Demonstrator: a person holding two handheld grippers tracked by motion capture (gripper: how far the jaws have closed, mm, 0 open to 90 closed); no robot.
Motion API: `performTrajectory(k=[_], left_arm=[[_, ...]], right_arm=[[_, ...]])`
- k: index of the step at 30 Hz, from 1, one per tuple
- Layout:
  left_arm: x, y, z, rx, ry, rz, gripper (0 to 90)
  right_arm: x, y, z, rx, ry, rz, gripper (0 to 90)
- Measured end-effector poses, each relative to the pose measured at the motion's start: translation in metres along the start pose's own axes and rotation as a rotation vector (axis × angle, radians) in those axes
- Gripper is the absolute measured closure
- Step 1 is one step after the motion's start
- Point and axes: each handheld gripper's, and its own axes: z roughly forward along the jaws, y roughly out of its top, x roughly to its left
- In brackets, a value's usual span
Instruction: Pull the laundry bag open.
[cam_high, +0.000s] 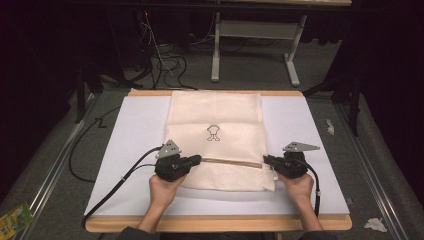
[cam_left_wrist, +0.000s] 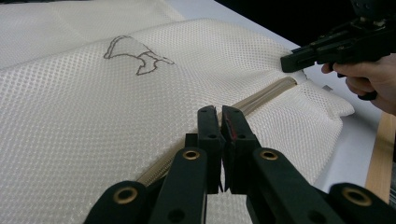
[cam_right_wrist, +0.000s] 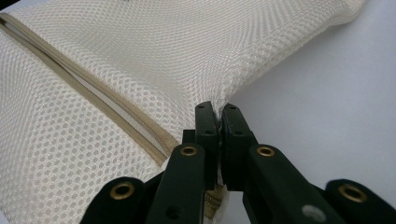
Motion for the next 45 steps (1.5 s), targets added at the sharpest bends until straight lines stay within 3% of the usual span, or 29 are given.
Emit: performTrajectory(k=[28, 45], left_arm=[[0.003, 0.000, -0.013, -0.009, 0.022, 0.005, 87.2], [0.011, -0.005, -0.022, -0.021, 0.026, -0.022, 87.2]], right_arm=[[0.001, -0.001, 0.000, 0.009, 0.000, 0.006, 88.4], [0.001, -0.003, 0.003, 0.008, 0.007, 0.014, 88.5]])
